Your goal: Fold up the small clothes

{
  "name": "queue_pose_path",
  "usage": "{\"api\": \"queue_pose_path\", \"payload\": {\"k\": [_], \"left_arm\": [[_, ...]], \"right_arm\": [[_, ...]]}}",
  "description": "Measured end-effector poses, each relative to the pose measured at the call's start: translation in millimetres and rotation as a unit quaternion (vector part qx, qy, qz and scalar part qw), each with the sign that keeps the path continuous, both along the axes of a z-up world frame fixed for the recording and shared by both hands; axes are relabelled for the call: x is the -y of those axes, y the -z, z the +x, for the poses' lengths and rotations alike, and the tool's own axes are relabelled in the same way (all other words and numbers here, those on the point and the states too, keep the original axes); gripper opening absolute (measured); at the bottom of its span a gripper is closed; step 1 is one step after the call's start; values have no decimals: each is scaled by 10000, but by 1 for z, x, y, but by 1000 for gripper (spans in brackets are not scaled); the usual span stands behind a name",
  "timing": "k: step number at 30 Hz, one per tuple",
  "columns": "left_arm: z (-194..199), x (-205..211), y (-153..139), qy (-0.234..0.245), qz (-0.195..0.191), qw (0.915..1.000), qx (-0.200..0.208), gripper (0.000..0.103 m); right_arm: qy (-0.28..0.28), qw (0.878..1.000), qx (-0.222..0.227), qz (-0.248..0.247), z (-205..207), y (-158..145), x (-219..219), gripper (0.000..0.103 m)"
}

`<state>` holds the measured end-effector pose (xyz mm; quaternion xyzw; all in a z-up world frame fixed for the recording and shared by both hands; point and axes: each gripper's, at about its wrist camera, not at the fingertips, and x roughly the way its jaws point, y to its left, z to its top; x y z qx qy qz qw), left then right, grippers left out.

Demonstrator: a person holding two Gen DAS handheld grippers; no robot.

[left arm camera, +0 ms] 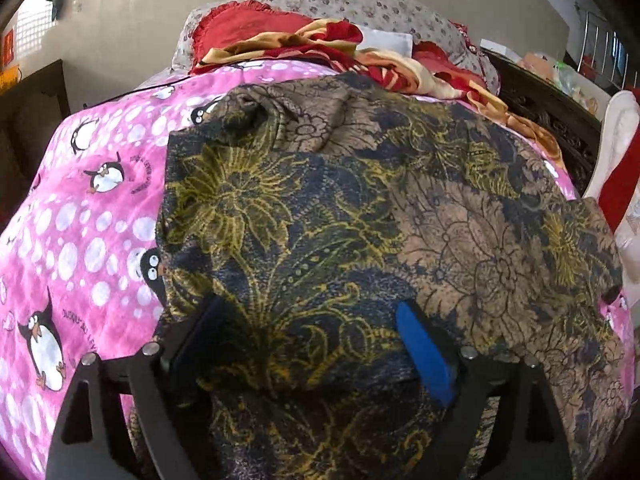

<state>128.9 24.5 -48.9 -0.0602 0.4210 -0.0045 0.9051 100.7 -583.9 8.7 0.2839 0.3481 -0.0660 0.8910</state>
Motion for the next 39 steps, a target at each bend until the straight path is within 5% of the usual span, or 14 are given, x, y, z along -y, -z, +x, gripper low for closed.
{"api": "queue_pose_path", "payload": {"k": [3, 5, 15, 17, 18, 19, 24, 28, 30, 32, 34, 39], "left_arm": [[-1, 2, 0, 11, 43, 10000, -24, 94], [1, 4, 1, 24, 91, 9999, -41, 95], [1, 4, 2, 27, 60, 10000, -44, 96], [2, 4, 2, 38, 86, 9999, -55, 97], [2, 4, 2, 50, 89, 9999, -60, 97], [2, 4, 2, 58, 93, 9999, -63, 98], [4, 8, -16, 37, 65, 9999, -72, 97], [6, 9, -69, 78, -1157, 9928, 312, 95], [15, 20, -88, 374, -1745, 9837, 225, 95], [29, 38, -99, 846, -2372, 9678, -60, 96], [42, 61, -97, 1241, -2573, 9571, -476, 96], [50, 92, -72, 1447, -2592, 9515, -813, 96]], "right_arm": [[501, 9824, 15, 1798, -5, 52, 74, 43], [606, 9691, 35, 2390, 1, 76, 92, 43], [962, 9486, 362, 2994, 46, 124, 101, 42], [899, 9506, 331, 2954, 55, 122, 100, 28], [720, 9474, 434, 3089, 59, 119, 99, 5], [617, 9455, 508, 3158, 56, 113, 99, 2], [120, 9701, 1419, 1968, 43, -9, 64, 2], [-861, 9670, 2005, 1315, 35, -100, -16, 2], [-1450, 9612, 2093, 1064, 36, -120, -71, 2], [-2005, 9569, 1963, 746, 40, -121, -131, 2], [-2511, 9558, 1510, 249, 43, -97, -204, 2], [-3178, 9447, 530, -614, 21, -15, -318, 2]]}}
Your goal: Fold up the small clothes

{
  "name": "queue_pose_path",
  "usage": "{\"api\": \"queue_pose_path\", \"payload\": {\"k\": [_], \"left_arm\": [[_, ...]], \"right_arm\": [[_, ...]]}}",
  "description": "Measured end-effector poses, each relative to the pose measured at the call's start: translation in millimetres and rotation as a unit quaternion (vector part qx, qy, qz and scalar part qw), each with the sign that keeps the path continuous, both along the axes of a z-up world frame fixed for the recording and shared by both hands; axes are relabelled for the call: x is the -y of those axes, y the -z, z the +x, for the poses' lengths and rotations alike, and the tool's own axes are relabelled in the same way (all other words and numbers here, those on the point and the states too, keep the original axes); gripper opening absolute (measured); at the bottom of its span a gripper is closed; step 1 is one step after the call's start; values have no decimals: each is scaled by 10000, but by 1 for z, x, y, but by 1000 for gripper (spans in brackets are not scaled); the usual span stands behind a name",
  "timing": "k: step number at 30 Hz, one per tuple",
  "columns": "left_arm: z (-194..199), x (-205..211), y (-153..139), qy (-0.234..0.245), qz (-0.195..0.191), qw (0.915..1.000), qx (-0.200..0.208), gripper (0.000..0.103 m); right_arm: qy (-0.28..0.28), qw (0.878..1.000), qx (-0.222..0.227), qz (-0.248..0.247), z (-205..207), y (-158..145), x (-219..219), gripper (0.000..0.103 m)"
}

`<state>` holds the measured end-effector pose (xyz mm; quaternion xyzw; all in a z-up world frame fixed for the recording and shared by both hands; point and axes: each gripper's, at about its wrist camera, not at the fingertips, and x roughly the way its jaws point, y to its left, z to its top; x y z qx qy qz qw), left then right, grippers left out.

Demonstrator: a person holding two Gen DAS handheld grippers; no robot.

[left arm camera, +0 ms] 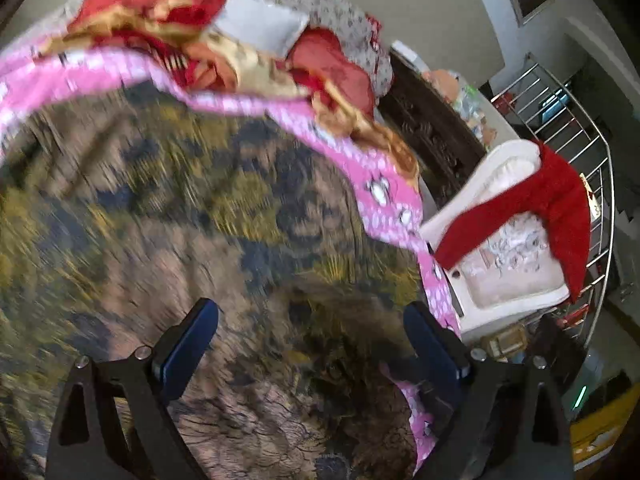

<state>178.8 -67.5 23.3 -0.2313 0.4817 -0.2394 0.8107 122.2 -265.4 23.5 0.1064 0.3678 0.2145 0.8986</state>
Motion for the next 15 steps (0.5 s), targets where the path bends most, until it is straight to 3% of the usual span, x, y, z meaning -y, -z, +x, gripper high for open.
{"api": "queue_pose_path", "payload": {"k": [1, 5, 10, 12, 13, 14, 15], "left_arm": [[1, 5, 13, 83, -143, 9996, -230, 96], [3, 17, 55, 171, -607, 9932, -975, 96], [2, 26, 61, 93, -818, 9916, -998, 95], [2, 29, 58, 43, -795, 9922, -955, 75], [4, 31, 59, 28, -728, 9919, -1042, 32], [5, 35, 63, 23, -582, 9908, -1223, 3], [5, 36, 66, -6, -484, 9899, -1332, 4]], "right_arm": [[-58, 9997, -43, -246, -5, 15, -17, 2], [95, 9993, -87, -353, -19, 32, -22, 2], [-86, 9987, 209, -463, -37, 33, -26, 2], [-199, 9971, 370, -639, -40, 30, -35, 2], [-255, 9961, 436, -729, -44, 31, -38, 2], [-279, 9955, 458, -782, -48, 32, -39, 2], [-269, 9953, 486, -794, -49, 31, -40, 2]]}}
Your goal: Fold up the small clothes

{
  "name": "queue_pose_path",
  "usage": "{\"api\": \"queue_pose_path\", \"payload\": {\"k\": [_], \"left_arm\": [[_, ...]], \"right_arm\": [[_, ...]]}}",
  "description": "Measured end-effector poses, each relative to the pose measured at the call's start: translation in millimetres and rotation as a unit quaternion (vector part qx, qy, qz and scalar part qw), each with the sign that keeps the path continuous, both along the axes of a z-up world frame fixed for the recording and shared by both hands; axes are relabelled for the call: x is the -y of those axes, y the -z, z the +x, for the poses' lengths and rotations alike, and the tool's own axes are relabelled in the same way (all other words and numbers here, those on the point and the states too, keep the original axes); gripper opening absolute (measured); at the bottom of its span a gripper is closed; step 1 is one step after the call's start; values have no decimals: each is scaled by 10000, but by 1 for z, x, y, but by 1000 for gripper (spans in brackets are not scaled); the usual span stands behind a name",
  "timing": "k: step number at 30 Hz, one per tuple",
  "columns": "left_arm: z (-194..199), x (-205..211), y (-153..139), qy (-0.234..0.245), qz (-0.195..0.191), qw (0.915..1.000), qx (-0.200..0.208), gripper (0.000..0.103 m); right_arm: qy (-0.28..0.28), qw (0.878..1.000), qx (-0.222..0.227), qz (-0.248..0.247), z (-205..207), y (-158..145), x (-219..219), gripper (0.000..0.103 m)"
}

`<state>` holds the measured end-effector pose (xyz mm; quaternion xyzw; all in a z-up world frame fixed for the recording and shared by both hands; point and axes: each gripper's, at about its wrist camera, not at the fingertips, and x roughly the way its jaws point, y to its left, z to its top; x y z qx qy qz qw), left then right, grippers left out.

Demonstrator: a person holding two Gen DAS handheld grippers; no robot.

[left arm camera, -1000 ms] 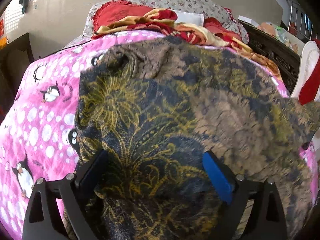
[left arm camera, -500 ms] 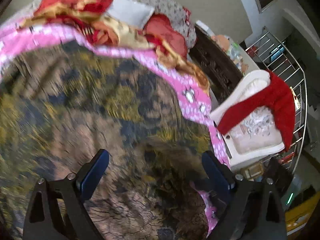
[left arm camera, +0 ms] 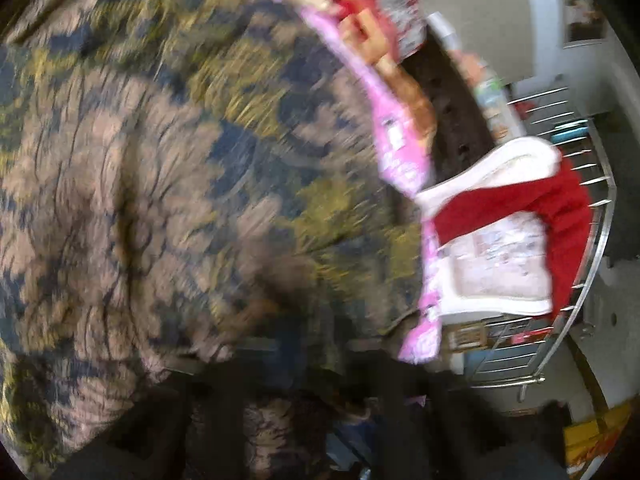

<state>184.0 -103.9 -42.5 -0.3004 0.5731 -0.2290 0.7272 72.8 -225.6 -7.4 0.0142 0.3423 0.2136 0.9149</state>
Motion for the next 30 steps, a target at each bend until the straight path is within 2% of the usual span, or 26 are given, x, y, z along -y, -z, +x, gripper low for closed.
{"api": "queue_pose_path", "payload": {"k": [3, 6, 7, 10, 12, 16, 18, 20, 23, 25, 28, 30], "left_arm": [[-7, 3, -7, -77, 79, 9998, 175, 3], [-17, 7, -29, -7, 222, 9985, 498, 3], [-19, 8, -41, 63, 279, 9975, 644, 3], [-27, 2, -88, 219, 512, 9912, 1200, 3], [-28, -9, -130, 264, 610, 9852, 1579, 3], [-33, -42, -212, 186, 994, 9683, 2282, 3], [-32, -56, -243, 97, 1271, 9596, 2508, 3], [-33, -78, -258, -63, 1594, 9507, 2658, 3], [-32, -118, -248, -337, 1846, 9510, 2456, 3], [-25, -140, -221, -532, 1967, 9554, 2140, 3], [-10, -167, -159, -719, 2173, 9600, 1611, 3], [-5, -183, -119, -791, 2431, 9569, 1376, 3]], "right_arm": [[28, 9998, -1, 183, -2, -1, 6, 2], [25, 9994, 101, 319, -12, -8, 14, 4], [57, 9993, 127, 337, -15, -10, 17, 11], [84, 9985, 151, 514, -34, -14, 30, 18], [46, 9986, 70, 527, -44, -8, 34, 20], [407, 9972, -424, 461, -42, 15, 42, 20], [564, 9957, -484, 545, -39, 19, 47, 20], [655, 9938, -610, 665, -36, 27, 52, 20], [795, 9899, -771, 887, -33, 34, 61, 20], [825, 9887, -800, 964, -33, 35, 63, 20], [823, 9893, -796, 910, -34, 34, 62, 20], [834, 9895, -815, 859, -33, 34, 61, 20]]}}
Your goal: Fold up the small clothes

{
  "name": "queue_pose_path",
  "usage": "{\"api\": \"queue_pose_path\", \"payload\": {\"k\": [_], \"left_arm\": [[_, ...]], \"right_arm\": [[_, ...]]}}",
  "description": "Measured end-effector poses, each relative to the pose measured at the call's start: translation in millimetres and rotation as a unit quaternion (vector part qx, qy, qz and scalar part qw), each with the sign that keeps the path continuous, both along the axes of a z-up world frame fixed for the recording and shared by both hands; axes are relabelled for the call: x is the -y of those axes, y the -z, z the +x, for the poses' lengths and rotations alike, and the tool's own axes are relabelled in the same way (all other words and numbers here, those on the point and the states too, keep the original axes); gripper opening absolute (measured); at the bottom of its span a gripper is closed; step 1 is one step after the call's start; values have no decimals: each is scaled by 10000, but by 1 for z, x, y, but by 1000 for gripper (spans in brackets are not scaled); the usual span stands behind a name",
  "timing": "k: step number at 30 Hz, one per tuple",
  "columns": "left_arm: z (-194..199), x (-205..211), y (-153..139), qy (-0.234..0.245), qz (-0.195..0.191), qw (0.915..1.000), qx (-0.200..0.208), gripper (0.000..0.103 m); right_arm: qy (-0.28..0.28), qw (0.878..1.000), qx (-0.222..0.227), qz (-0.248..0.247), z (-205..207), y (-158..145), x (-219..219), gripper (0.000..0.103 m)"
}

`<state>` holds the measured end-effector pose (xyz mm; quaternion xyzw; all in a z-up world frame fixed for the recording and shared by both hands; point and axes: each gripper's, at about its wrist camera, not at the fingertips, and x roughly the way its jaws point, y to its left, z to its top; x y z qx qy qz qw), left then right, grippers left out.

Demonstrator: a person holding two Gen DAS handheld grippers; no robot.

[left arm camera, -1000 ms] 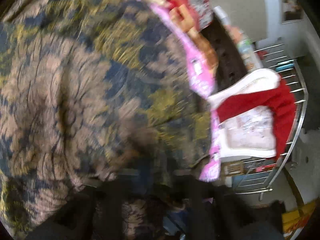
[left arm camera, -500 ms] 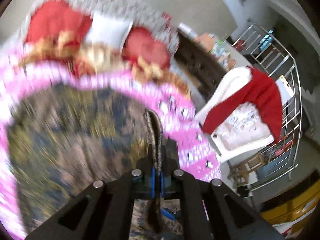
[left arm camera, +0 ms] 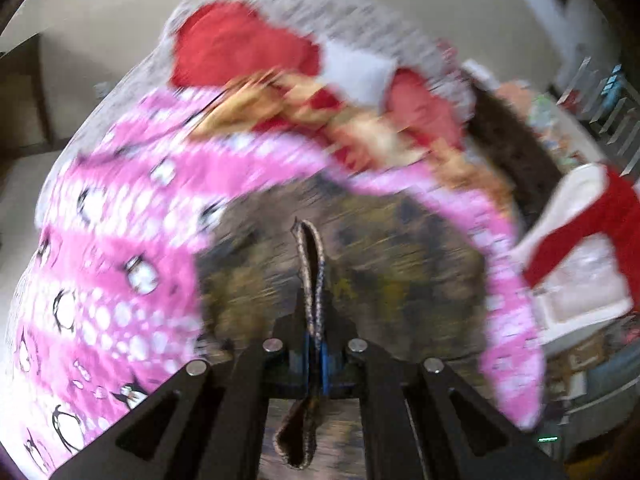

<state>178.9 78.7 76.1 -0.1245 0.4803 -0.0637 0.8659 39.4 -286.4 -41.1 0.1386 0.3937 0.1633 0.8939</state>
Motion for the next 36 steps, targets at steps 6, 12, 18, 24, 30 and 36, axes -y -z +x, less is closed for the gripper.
{"api": "queue_pose_path", "payload": {"k": [6, 12, 18, 24, 30, 36], "left_arm": [[-12, -52, 70, -786, 84, 9962, -361, 7], [-22, -38, 56, -629, -273, 9970, 367, 18], [5, 24, 103, -90, 344, 9993, 140, 26], [-33, 5, 125, -438, -14, 9957, 818, 17], [-39, -19, 132, -875, -625, 9911, 781, 3], [-32, -15, 132, -916, -478, 9916, 776, 3]], "right_arm": [[92, 9990, 268, -338, 0, -37, 5, 20], [249, 9896, 542, -1308, 49, -77, -1, 20], [-485, 9940, -123, -973, 110, -61, -23, 15], [285, 9847, -1112, -1311, 132, 0, 40, 24], [383, 9799, -346, -1928, 118, -55, 21, 20], [-426, 9842, -35, -1721, 166, -48, -10, 17]]}}
